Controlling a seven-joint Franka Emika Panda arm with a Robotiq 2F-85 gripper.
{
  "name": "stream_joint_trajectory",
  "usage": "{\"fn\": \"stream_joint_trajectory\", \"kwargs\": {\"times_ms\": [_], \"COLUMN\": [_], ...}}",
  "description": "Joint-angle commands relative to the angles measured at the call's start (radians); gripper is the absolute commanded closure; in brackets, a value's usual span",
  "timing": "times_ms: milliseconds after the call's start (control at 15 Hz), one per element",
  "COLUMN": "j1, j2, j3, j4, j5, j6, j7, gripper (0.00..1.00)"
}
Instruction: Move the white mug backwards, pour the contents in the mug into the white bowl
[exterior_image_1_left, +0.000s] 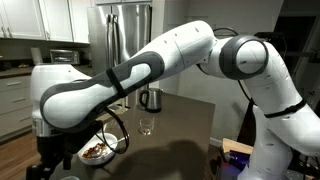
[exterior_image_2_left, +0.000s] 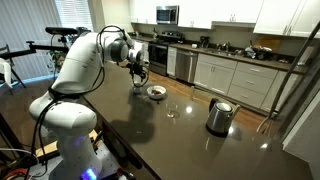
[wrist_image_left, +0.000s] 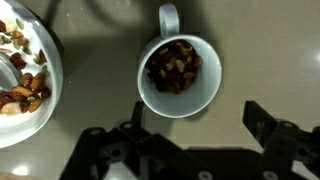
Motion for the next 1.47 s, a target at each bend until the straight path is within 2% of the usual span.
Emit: {"fn": "stream_joint_trajectory", "kwargs": {"times_ms": [0, 667, 1400], "j1": [0.013, 0.067, 0.067], "j2": [0.061, 0.142, 0.141], "j3": [0.007, -0.004, -0.041], "j4": [0.066, 0.135, 0.204], "j5": [0.010, -0.027, -0.082], "j6": [0.009, 0.016, -0.036], "j7": [-0.021, -0.047, -0.093], "gripper": [0.00, 0.00, 0.00]}}
